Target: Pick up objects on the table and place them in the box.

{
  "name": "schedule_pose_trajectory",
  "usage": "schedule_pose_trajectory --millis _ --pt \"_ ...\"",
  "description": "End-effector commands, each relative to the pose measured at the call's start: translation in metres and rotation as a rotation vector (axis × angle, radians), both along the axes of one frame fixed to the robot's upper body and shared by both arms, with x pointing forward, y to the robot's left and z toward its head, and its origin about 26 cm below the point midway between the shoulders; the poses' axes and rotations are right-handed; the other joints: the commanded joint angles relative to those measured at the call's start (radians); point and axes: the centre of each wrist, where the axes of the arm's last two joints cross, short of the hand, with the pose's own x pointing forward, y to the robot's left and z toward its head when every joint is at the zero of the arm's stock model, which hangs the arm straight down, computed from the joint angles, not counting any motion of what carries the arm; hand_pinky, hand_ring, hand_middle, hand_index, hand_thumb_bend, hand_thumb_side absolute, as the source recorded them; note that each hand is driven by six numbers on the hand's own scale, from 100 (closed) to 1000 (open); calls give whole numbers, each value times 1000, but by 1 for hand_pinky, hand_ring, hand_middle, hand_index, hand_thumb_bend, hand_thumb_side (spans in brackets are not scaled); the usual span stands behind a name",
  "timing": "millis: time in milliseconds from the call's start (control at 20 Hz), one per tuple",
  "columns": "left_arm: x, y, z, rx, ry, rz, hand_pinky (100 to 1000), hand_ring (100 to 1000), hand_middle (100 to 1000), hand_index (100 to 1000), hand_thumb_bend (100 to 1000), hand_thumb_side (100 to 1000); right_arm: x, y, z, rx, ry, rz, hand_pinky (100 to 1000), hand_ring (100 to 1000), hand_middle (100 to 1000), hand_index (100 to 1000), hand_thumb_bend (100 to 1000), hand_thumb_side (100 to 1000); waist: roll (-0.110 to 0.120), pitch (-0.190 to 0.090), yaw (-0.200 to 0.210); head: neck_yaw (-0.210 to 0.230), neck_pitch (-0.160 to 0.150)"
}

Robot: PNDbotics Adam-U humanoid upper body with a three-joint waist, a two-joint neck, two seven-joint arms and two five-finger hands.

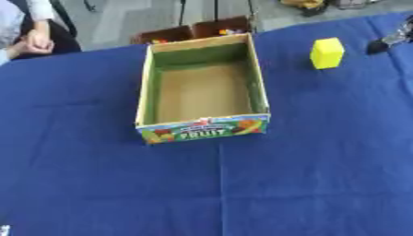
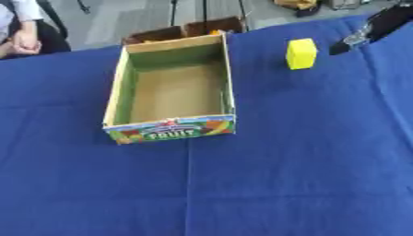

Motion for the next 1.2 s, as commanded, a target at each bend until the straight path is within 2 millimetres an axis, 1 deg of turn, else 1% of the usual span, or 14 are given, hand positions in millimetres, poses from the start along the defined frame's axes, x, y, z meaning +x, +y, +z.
schedule_pose_trajectory --millis 50,200,300,400,600,900,1200 --pt "-2 2 8 26 -23 -6 814 891 880 1000 100 1000 5 8 5 -8 -2 -12 794 894 928 931 877 955 -20 -40 5 -10 -13" --pt "-2 1 8 26 -23 -12 814 891 879 1000 100 1000 13 18 -2 -13 32 -19 798 917 941 941 868 987 -19 -37 11 -17 -19" --pt "-2 0 7 27 -22 -16 814 891 879 1000 100 1000 17 23 -8 -18 56 -32 800 934 943 947 868 987 -19 -35 15 -23 -24" --pt "-2 0 8 26 -23 -19 814 891 879 1000 100 1000 21 26 -15 -22 91 -49 804 962 948 960 868 987 -19 -33 18 -28 -29" --pt "-2 -1 8 27 -24 -26 815 891 878 1000 100 1000 25 29 -23 -6 134 -78 805 979 939 968 868 987 -18 -28 26 -34 -40" --pt "-1 -3 8 29 -27 -35 816 890 878 1000 100 1000 24 29 -22 49 109 -133 804 981 928 976 868 987 -14 -18 37 -47 -55" --pt "-1 -4 8 32 -27 -40 817 890 878 1000 100 1000 18 27 -10 99 54 -176 800 981 895 986 868 987 -9 -8 43 -52 -61"
